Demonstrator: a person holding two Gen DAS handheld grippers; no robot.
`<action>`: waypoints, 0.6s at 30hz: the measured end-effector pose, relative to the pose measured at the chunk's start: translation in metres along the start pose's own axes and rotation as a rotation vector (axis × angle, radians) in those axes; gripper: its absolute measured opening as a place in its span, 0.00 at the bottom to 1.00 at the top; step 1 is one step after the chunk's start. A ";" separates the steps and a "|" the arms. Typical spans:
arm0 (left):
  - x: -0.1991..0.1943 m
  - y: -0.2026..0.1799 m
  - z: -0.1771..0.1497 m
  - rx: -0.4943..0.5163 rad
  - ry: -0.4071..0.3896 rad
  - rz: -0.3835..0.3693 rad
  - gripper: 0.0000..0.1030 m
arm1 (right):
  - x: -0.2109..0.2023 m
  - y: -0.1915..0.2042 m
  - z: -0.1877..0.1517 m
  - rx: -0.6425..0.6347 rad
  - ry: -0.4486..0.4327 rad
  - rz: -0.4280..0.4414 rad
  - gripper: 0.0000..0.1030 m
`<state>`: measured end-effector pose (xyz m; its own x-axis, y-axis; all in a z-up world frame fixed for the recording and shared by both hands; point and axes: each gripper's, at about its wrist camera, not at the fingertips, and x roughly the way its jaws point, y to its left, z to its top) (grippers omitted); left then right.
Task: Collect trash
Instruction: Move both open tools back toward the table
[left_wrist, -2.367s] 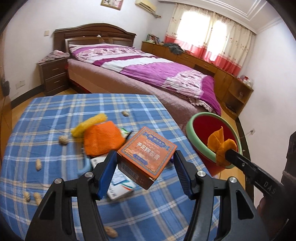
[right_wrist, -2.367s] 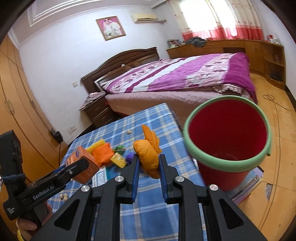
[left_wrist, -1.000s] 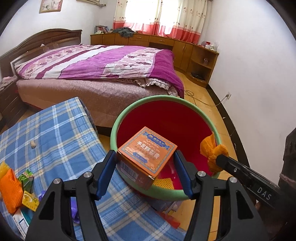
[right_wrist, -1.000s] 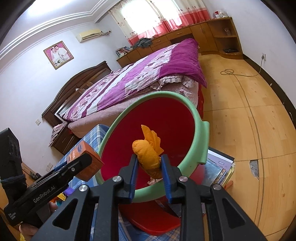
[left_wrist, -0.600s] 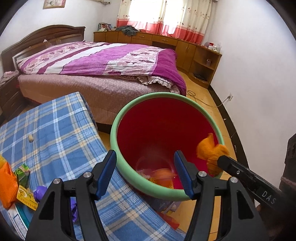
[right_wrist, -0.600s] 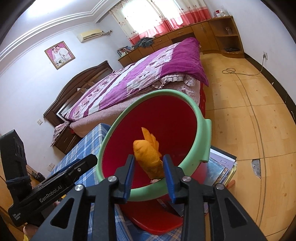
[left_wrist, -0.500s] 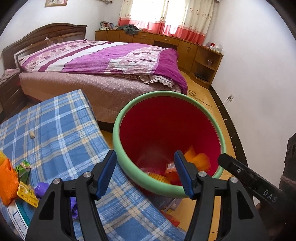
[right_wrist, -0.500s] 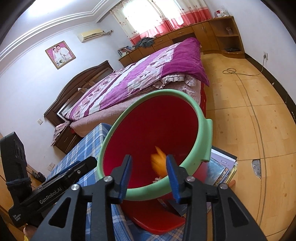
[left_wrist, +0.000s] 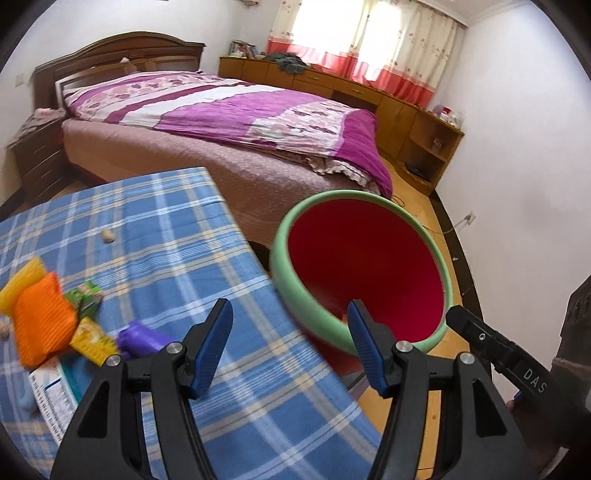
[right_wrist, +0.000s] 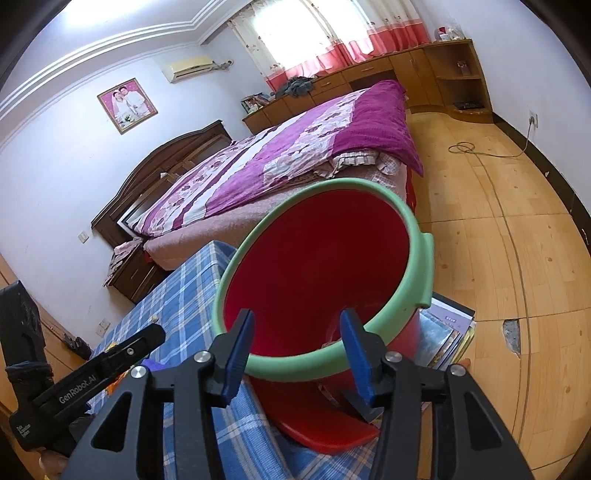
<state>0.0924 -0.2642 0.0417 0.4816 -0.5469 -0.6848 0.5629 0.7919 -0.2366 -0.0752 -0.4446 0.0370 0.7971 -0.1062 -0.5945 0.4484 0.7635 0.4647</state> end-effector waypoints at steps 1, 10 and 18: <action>-0.003 0.005 -0.002 -0.013 -0.003 0.012 0.63 | 0.000 0.002 -0.001 -0.003 0.003 0.003 0.50; -0.031 0.042 -0.020 -0.088 -0.015 0.093 0.63 | -0.003 0.028 -0.014 -0.047 0.035 0.045 0.58; -0.057 0.080 -0.036 -0.159 -0.039 0.159 0.63 | -0.004 0.053 -0.027 -0.090 0.067 0.067 0.63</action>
<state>0.0853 -0.1596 0.0370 0.5832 -0.4195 -0.6956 0.3665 0.9001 -0.2356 -0.0655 -0.3860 0.0465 0.7940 -0.0126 -0.6077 0.3542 0.8221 0.4458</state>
